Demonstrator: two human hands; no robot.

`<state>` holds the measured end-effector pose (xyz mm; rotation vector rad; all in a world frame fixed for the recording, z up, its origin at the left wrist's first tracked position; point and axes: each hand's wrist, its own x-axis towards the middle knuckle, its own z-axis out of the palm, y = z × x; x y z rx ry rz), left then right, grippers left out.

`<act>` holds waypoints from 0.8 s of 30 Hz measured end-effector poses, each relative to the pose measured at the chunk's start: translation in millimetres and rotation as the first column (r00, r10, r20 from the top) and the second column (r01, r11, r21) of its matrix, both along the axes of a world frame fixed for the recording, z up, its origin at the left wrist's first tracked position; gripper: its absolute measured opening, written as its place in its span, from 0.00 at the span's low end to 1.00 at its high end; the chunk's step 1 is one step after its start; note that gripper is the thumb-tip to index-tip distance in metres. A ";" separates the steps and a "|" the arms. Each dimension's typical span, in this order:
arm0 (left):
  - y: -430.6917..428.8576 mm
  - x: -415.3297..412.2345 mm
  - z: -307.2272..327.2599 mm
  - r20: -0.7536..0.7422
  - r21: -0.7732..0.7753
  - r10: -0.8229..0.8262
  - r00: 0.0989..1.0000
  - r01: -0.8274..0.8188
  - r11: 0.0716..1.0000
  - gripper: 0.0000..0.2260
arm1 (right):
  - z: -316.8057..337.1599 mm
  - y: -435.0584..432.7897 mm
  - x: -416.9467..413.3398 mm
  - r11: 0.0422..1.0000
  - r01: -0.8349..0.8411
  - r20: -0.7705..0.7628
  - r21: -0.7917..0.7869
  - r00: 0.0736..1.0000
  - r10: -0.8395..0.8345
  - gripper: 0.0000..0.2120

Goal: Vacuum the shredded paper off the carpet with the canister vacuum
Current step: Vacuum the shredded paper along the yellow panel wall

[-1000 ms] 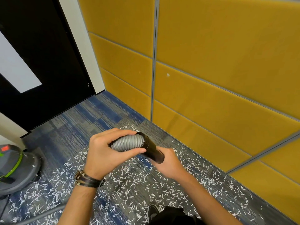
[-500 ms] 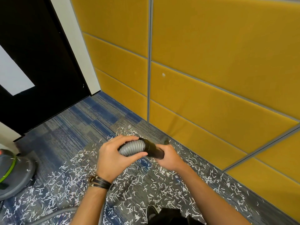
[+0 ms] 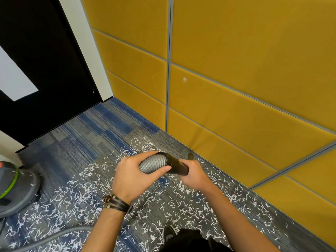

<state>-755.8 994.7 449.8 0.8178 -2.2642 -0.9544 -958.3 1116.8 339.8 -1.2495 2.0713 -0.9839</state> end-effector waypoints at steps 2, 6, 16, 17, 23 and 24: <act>-0.7 -4.0 -0.7 -0.003 0.022 -0.005 1.000 0.005 1.000 0.29 | 1.2 -0.3 -2.6 1.000 -0.010 0.017 0.018 1.000 0.010 0.08; 0.1 -11.9 -1.3 -0.014 0.051 -0.042 0.999 0.043 0.998 0.27 | -1.2 8.8 -4.4 1.000 0.027 0.027 0.011 0.999 -0.028 0.18; 5.3 -23.3 6.6 -0.056 0.036 -0.090 0.994 0.092 0.995 0.24 | -5.1 28.2 -12.0 0.998 0.055 -0.015 0.019 0.998 -0.054 0.10; 2.8 -21.2 8.4 -0.062 0.015 -0.067 0.996 0.068 0.998 0.24 | -2.2 23.4 -11.9 0.999 0.037 -0.020 0.024 0.999 -0.037 0.10; 2.0 -0.7 14.3 -0.089 0.003 -0.027 0.996 0.028 1.000 0.23 | 5.1 11.2 4.8 1.000 -0.016 -0.008 -0.002 1.000 0.016 0.12; 3.7 2.1 15.2 -0.097 -0.001 -0.038 0.995 0.038 0.999 0.24 | 4.5 13.5 9.2 1.000 -0.006 -0.006 -0.013 1.000 0.006 0.14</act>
